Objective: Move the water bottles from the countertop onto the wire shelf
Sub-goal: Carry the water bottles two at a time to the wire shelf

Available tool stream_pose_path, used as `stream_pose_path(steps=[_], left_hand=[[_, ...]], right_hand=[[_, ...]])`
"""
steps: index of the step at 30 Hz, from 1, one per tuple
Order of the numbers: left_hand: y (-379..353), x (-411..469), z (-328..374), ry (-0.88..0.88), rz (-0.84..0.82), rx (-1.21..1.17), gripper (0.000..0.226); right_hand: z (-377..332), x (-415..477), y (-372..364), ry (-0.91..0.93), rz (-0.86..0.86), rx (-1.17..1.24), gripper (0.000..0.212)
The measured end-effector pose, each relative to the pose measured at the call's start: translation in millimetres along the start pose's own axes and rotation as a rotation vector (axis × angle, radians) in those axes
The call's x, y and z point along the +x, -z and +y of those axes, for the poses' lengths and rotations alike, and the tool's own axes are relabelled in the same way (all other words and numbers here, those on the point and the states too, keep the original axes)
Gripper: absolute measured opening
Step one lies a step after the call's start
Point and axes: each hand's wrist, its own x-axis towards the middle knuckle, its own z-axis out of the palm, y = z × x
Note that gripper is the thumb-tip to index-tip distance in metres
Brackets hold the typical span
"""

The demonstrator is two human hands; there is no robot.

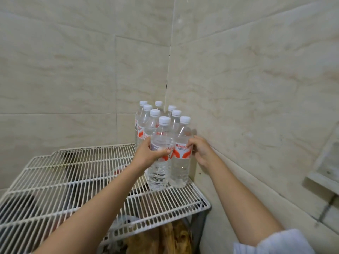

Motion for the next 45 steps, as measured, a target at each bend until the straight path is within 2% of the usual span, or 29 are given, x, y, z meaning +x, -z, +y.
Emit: stream_pose_path(steps=[8,10,15,18,21,25,31,34,36,39,45], left_hand=[[-9,-15,-2,-0.002,0.093,-0.035,0.057],[-11,-19,-4,0.000,0.095,-0.039,0.060],[-14,-35,-13,0.052,0.131,0.051,0.072],[-17,-54,-22,0.093,0.114,0.159,0.077],[-18,-79,-31,0.107,0.108,0.226,0.076],[-9,-115,-40,0.078,0.180,0.331,0.072],[31,-180,-52,-0.010,0.411,0.505,0.058],[57,-220,-58,-0.011,0.512,0.604,0.050],[74,-248,-61,0.010,0.564,0.651,0.057],[103,-288,-74,0.096,0.681,0.666,0.046],[169,-375,-92,0.266,0.879,0.682,0.044]], right_hand=[[8,-24,0,0.052,0.033,-0.012,0.027],[12,-31,1,0.030,0.046,-0.092,0.020],[34,-43,3,0.036,0.130,-0.271,0.023],[49,-60,2,0.135,0.154,-0.447,0.032],[70,-78,1,0.209,0.165,-0.584,0.052],[92,-104,0,0.248,0.099,-0.844,0.061],[124,-139,-28,0.557,-0.047,-1.113,0.052],[138,-159,-56,0.688,-0.132,-1.132,0.048],[142,-172,-77,0.775,-0.198,-1.105,0.048],[145,-191,-114,0.903,-0.296,-1.046,0.047],[153,-246,-199,1.056,-0.470,-0.969,0.045]])
